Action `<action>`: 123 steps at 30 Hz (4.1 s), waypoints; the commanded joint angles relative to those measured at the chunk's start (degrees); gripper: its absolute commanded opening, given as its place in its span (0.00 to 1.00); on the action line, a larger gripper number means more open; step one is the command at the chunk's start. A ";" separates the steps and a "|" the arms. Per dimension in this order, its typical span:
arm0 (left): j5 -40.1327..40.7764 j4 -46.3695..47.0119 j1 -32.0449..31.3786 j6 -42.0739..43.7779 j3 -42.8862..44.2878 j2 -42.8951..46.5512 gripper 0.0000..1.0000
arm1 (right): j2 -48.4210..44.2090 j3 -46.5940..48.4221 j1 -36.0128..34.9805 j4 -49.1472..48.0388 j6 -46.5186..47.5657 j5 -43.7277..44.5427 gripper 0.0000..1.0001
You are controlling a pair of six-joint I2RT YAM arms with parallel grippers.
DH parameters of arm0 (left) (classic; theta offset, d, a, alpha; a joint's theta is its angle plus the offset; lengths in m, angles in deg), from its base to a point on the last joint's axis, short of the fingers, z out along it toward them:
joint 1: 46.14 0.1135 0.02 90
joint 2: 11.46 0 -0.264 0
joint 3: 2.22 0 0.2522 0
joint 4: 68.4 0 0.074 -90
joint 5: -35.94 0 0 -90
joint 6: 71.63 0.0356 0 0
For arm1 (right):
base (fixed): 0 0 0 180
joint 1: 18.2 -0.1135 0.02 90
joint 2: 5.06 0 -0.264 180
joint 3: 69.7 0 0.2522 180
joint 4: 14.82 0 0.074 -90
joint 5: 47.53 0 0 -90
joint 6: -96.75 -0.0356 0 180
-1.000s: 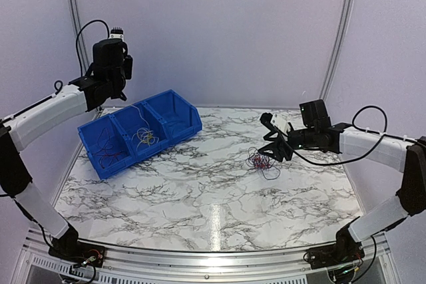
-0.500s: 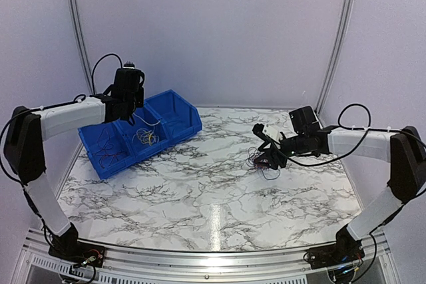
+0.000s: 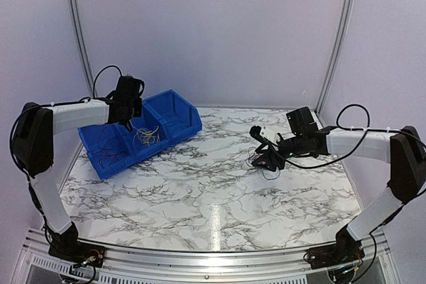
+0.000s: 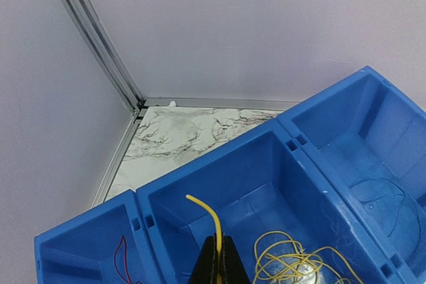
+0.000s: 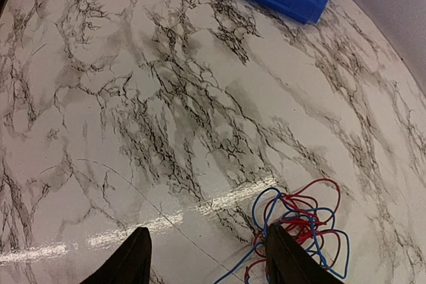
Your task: Untangle the cables
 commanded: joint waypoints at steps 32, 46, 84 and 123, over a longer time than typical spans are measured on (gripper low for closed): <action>-39.41 3.84 -1.55 4.21 0.54 11.90 0.45 | 0.04 5.33 1.99 -0.41 -6.72 3.96 0.54; -43.31 5.08 -19.04 -1.39 0.86 10.29 0.47 | -8.97 2.32 9.01 11.75 4.97 1.57 0.31; -41.81 6.76 -19.35 -4.96 -1.03 9.25 0.63 | 14.95 7.16 1.66 12.70 -3.19 10.71 0.37; -25.51 38.46 -41.63 -2.47 -38.89 30.46 0.59 | 5.37 23.77 -7.95 30.73 6.92 -26.35 0.00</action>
